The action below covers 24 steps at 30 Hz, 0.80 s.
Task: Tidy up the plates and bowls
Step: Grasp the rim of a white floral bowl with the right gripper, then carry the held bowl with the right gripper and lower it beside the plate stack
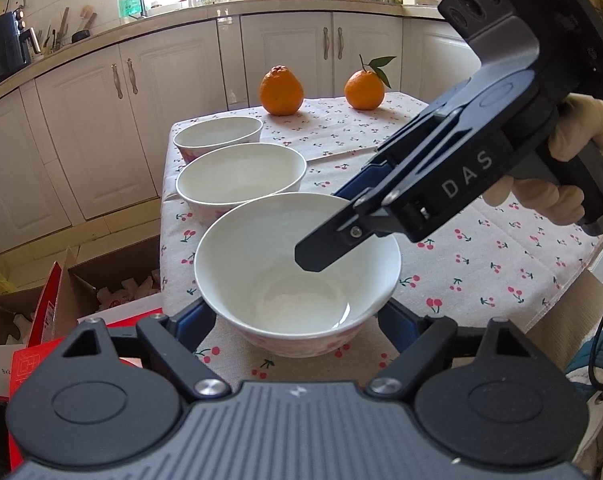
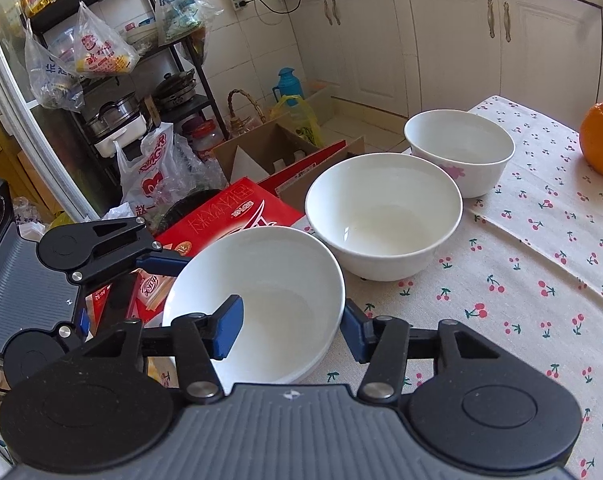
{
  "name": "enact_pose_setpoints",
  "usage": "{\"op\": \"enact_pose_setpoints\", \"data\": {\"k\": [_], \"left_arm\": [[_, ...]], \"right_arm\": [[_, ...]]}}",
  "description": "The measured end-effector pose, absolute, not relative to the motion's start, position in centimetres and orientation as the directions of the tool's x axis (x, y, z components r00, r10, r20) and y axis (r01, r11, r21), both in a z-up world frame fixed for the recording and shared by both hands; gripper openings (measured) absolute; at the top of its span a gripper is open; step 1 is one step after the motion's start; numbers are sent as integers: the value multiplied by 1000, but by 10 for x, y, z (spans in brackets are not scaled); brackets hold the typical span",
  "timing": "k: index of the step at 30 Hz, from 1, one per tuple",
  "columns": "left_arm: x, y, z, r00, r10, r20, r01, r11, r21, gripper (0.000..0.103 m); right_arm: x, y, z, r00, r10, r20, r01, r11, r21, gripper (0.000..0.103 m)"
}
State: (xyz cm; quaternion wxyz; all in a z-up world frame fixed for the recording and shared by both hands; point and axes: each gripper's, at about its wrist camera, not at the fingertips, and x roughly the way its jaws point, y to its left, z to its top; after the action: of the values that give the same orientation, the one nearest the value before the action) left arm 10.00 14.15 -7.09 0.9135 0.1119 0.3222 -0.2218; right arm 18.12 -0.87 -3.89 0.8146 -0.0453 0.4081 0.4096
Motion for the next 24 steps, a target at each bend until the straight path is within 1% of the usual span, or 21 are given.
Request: {"op": "enact_pose_setpoints", "data": {"k": [7,13,24], "left_arm": [[101,123,-64,683,-373,-628,521,852,61,87],[104,99,-61,667,-420,-615,569,821,57,87],[111,61,-64,616,-490,-617,647,762,40,87]], "right_arm": [[173,-34,-32,372,615,-695,-680,691,248,59],[166,-61,-28,417,579,-701,-638,736,227,59],[153,-105,-29,485,512,-709,-556,807,202,60]]}}
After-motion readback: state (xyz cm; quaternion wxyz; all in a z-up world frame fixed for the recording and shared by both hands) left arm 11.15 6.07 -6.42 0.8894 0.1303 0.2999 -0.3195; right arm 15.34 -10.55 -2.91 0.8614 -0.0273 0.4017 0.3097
